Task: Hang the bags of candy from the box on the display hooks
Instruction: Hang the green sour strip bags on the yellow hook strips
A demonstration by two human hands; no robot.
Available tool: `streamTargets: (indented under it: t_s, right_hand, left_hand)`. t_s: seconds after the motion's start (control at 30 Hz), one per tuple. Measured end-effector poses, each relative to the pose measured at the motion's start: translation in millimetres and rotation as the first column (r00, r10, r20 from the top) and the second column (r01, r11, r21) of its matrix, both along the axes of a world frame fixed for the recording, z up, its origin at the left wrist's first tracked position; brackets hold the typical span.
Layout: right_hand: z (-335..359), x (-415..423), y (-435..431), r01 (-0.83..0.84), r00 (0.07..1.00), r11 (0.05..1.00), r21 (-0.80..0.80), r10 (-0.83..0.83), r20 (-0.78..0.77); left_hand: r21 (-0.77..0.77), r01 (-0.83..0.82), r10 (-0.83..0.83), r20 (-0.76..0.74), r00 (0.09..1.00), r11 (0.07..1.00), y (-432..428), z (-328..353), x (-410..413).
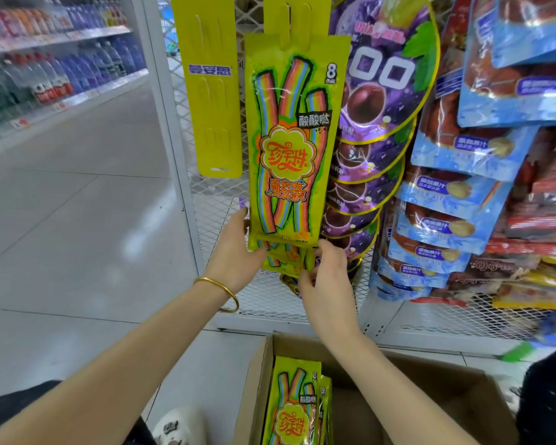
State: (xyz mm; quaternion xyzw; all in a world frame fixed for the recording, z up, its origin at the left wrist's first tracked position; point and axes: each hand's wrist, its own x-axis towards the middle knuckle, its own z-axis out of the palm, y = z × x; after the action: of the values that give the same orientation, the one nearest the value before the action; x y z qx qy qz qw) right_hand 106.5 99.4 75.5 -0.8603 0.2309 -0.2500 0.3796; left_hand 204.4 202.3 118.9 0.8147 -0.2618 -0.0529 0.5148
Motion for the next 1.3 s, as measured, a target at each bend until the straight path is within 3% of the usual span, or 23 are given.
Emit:
streamTargets:
  t_s: [0.23, 0.33, 0.4, 0.47, 0.53, 0.63, 0.77, 0.83, 0.97, 1.1, 1.3]
  right_hand:
    - [-2, 0, -4, 0.017, 1.0, 1.0, -0.021, -0.017, -0.003]
    - [-5, -6, -5, 0.013, 1.0, 1.0, -0.009, -0.013, 0.011]
    - [-14, -16, -8, -0.003, 1.0, 1.0, 0.0, 0.003, 0.012]
    - [-38, -32, -13, -0.023, 0.996, 1.0, 0.019, 0.024, -0.082]
    - [-77, -47, -19, -0.042, 0.959, 0.996, 0.077, 0.062, -0.278]
    - [-139, -65, -21, 0.039, 0.826, 0.957, 0.288, 0.132, -0.549]
    - [-185, -72, -7, 0.141, 0.725, 0.888, 0.438, 0.209, -0.656]
    - [-199, -72, 4, 0.204, 0.724, 0.85, 0.486, 0.204, -0.659]
    - [-216, -71, 17, 0.423, 0.762, 0.746, 0.514, 0.013, -0.647]
    - [-217, -69, 17, 0.472, 0.789, 0.655, 0.59, -0.014, -0.615]
    - [-217, -58, 20, 0.394, 0.798, 0.718, 0.574, 0.043, -0.601]
  left_hand:
    - [-0.02, 0.05, -0.05, 0.006, 0.999, 0.999, -2, -6, -2]
    - [-0.014, 0.035, -0.035, -0.063, 0.997, 0.999, 3, -4, -7]
    - [0.074, 0.017, -0.006, -0.146, 0.989, 0.997, 9, -9, -9]
    - [0.214, 0.016, 0.039, -0.251, 0.967, 0.977, 15, -20, -14]
    - [0.311, 0.065, 0.037, -0.311, 0.95, 0.948, 20, -31, -21]
    - [0.356, 0.117, 0.009, -0.334, 0.943, 0.927, 20, -42, -28]
    - [0.412, 0.128, 0.01, -0.316, 0.949, 0.902, 24, -47, -29]
    - [0.426, 0.122, 0.017, -0.309, 0.951, 0.896, 27, -49, -28]
    - [0.411, 0.107, 0.029, -0.312, 0.95, 0.905, 28, -50, -27]
    - [0.392, 0.105, 0.037, -0.337, 0.941, 0.914, 27, -51, -30]
    - [0.38, 0.137, 0.003, -0.345, 0.938, 0.915, 21, -54, -33]
